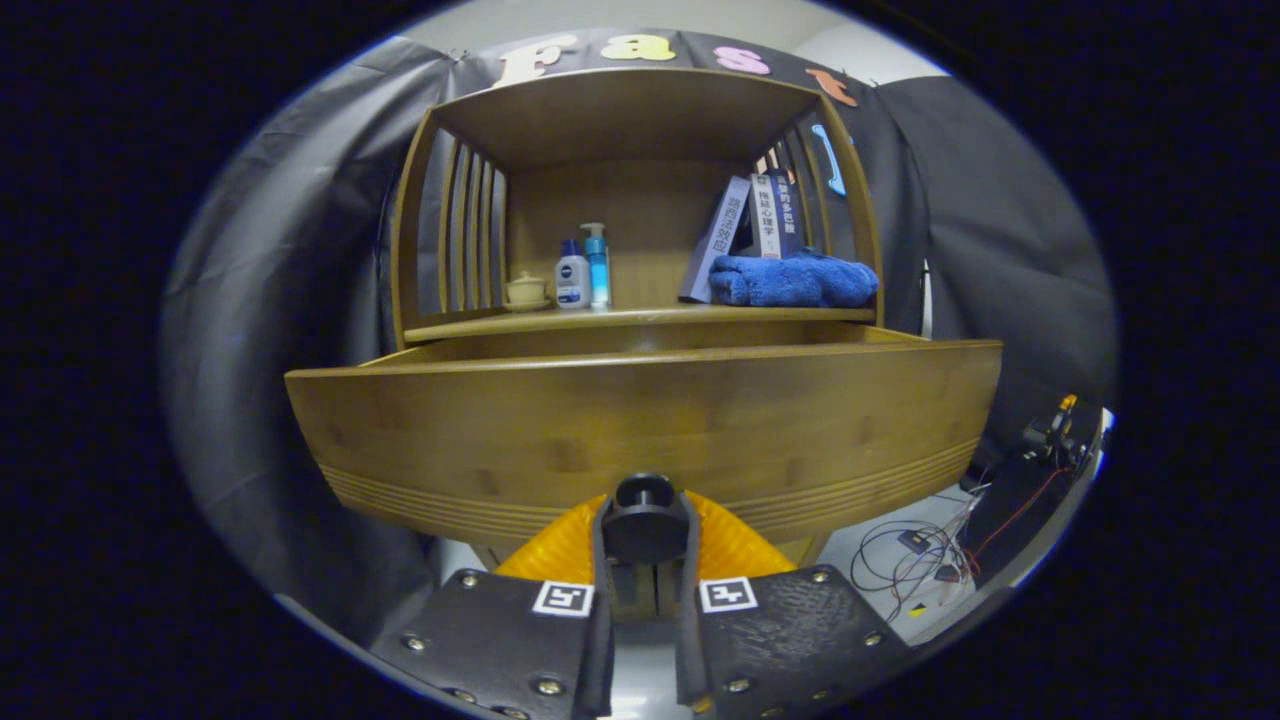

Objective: Pull open the drawer, take out the items inside it, and place them on the countertop above the cabinet.

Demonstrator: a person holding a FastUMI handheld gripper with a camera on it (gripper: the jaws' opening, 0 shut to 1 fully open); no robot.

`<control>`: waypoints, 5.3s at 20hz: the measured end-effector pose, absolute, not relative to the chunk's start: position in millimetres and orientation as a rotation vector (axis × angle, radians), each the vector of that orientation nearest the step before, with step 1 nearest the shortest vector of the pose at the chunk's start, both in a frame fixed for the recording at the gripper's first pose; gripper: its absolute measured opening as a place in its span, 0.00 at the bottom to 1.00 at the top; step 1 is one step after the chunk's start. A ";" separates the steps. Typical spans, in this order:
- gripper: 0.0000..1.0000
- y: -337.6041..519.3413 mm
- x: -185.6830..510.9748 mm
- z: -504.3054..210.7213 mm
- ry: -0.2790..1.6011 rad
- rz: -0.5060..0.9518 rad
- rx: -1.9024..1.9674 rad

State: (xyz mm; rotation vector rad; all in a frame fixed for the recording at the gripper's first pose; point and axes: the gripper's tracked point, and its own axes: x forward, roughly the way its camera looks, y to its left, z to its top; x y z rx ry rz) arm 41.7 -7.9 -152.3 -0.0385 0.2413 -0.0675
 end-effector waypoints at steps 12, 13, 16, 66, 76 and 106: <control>0.46 -4.9 14.9 -163.2 0.299 -0.037 -0.014; 0.59 -3.3 11.5 -160.8 0.310 -0.035 -0.003; 1.00 -9.9 12.4 -147.6 0.305 -0.067 -0.031; 0.36 -3.8 122.5 -122.0 1.029 0.062 0.052; 0.36 4.2 129.4 -7.4 0.689 0.136 0.071; 0.36 -9.2 311.9 -35.9 0.412 -0.055 0.124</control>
